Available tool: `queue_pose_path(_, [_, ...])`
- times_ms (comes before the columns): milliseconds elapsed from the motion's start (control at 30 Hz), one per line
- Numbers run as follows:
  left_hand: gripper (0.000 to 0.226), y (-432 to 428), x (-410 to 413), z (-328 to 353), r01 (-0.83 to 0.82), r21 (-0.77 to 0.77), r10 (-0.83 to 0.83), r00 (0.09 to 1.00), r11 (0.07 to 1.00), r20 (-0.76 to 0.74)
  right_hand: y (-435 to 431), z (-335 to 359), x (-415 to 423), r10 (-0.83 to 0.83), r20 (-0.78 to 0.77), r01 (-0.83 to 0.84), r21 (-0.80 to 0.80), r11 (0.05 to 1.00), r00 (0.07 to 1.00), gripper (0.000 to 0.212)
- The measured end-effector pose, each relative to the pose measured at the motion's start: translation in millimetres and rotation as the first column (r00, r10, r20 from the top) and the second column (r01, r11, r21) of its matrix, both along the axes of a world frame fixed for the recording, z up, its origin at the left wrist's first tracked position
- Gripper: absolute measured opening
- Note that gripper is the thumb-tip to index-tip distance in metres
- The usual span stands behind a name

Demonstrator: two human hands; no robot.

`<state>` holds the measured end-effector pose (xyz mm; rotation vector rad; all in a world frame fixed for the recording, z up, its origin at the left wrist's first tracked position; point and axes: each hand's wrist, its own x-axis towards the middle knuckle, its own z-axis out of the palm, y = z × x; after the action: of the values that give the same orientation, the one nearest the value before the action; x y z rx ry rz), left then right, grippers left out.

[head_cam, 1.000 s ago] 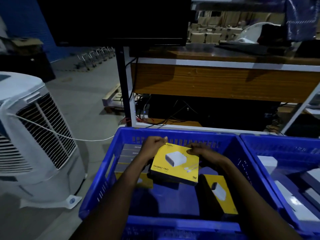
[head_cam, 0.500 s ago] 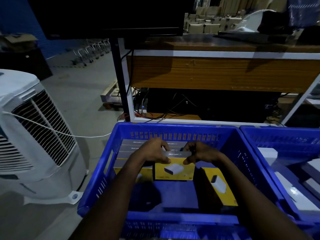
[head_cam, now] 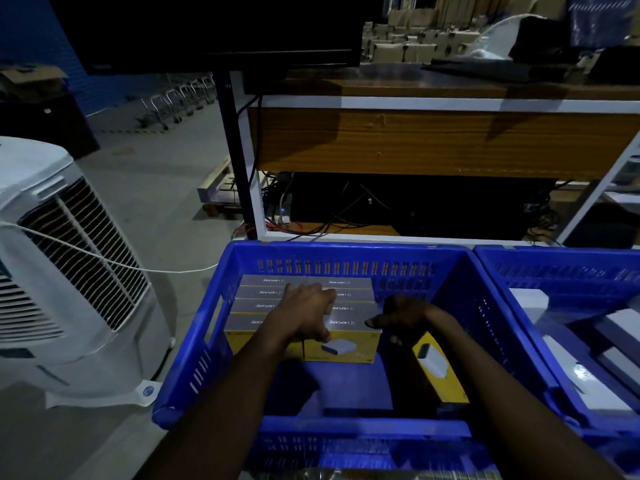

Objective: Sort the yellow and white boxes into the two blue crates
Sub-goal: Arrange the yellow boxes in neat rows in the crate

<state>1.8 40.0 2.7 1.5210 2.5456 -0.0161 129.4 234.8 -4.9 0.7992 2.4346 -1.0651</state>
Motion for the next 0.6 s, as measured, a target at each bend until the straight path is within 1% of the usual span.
queue_pose_path(67, [0.064,0.5,0.7,-2.4,0.013,-0.042,-0.015,0.999,0.999,-0.049,-7.2,0.6,2.5,-0.006,0.060,0.010,-0.062,0.998,0.998,0.035])
queue_pose_path(100, [0.071,1.0,0.6,-3.5,0.019,-0.060,-0.023,0.997,0.998,-0.068,-11.6,1.0,2.3,-0.017,0.077,0.023,-0.072,0.997,0.997,0.033])
queue_pose_path(167, [0.076,2.2,1.3,-4.7,0.038,-0.080,-0.045,0.995,0.996,-0.087,-18.5,1.5,1.4,-0.036,0.067,0.039,-0.054,0.998,0.997,0.037])
queue_pose_path(200, [0.076,2.8,2.1,-5.0,0.050,-0.090,-0.058,0.994,0.995,-0.092,-21.2,3.1,2.2,-0.034,0.056,0.035,-0.020,0.999,0.998,0.039])
queue_pose_path(267, [0.076,4.4,3.8,-4.3,0.069,-0.100,-0.077,0.993,0.993,-0.084,-22.9,6.1,4.8,-0.007,0.049,0.001,0.115,0.993,0.999,0.045])
queue_pose_path(300, [0.076,5.0,4.6,-3.7,0.070,-0.095,-0.076,0.995,0.993,-0.064,-23.5,8.4,6.2,0.017,0.068,-0.029,0.176,0.984,0.998,0.048])
queue_pose_path(400, [0.064,3.2,9.6,1.6,0.063,-0.030,-0.062,0.998,0.998,0.011,-28.4,17.2,6.1,0.073,0.094,-0.099,0.313,0.945,0.993,0.046])
queue_pose_path(433, [0.060,2.7,10.9,3.5,0.055,0.005,-0.056,0.998,0.998,0.024,-29.0,20.8,5.6,0.081,0.068,-0.101,0.383,0.918,0.994,0.041])
queue_pose_path(500, [0.054,3.8,12.0,6.6,0.032,0.092,-0.037,0.998,0.995,0.051,-29.7,33.1,8.7,0.083,-0.051,-0.044,0.521,0.852,0.995,0.028])
queue_pose_path(600, [0.046,16.9,15.7,11.8,0.045,0.208,-0.062,0.995,0.977,0.073,-19.1,51.3,27.9,0.089,-0.270,0.103,0.622,0.776,0.959,0.023])
